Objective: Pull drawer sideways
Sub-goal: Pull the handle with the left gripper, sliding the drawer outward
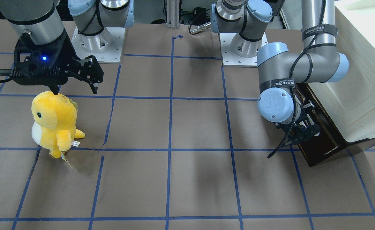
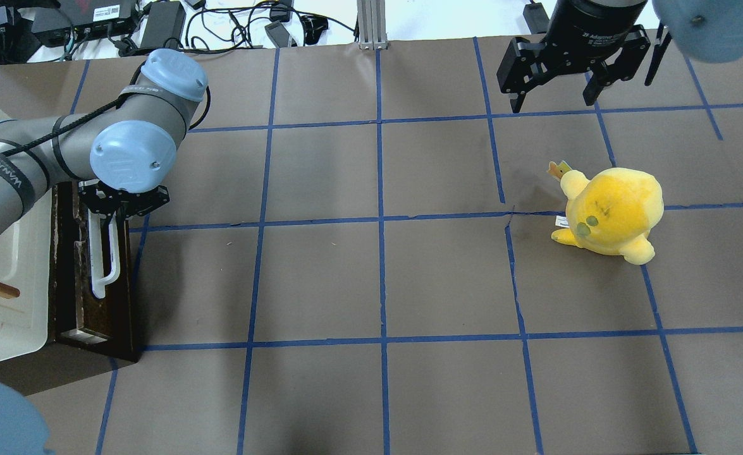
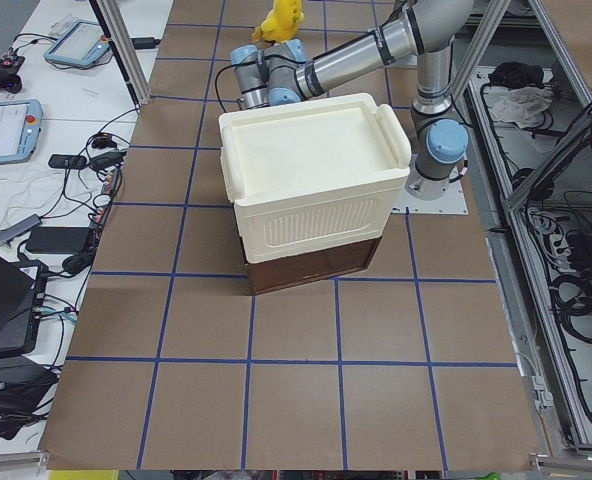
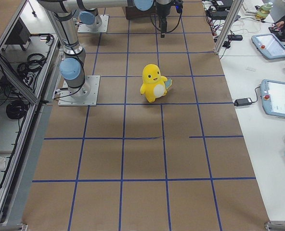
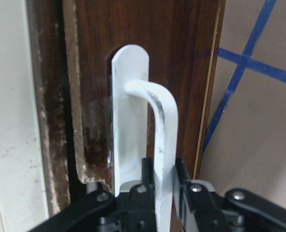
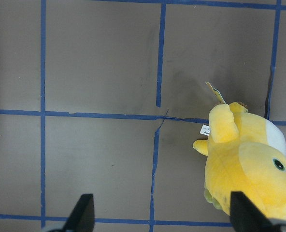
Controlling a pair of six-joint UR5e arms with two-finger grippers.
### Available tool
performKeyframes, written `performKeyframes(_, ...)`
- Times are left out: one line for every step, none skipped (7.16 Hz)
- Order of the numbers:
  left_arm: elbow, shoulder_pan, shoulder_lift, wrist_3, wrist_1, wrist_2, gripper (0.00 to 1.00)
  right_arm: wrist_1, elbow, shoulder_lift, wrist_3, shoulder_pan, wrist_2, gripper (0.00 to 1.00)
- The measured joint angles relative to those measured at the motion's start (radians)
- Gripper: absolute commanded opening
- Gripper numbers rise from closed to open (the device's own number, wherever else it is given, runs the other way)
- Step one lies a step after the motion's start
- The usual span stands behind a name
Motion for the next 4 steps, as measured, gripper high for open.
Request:
performKeyframes(0.000,0.000,-0.001,-0.002,-0.004,0.000,0.00,0.000,0.000,0.000,0.000,0.000,0.000,1.00)
performKeyframes(-0.001,0.000,-0.003,-0.010,-0.008,0.000,0.00,0.000,0.000,0.000,0.000,0.000,0.000,1.00)
performKeyframes(-0.001,0.000,-0.005,-0.019,-0.013,-0.001,0.00,0.000,0.000,0.000,-0.001,0.000,0.000,1.00)
performKeyframes(0.000,0.000,-0.006,-0.026,-0.017,-0.001,0.00,0.000,0.000,0.000,-0.001,0.000,0.000,1.00)
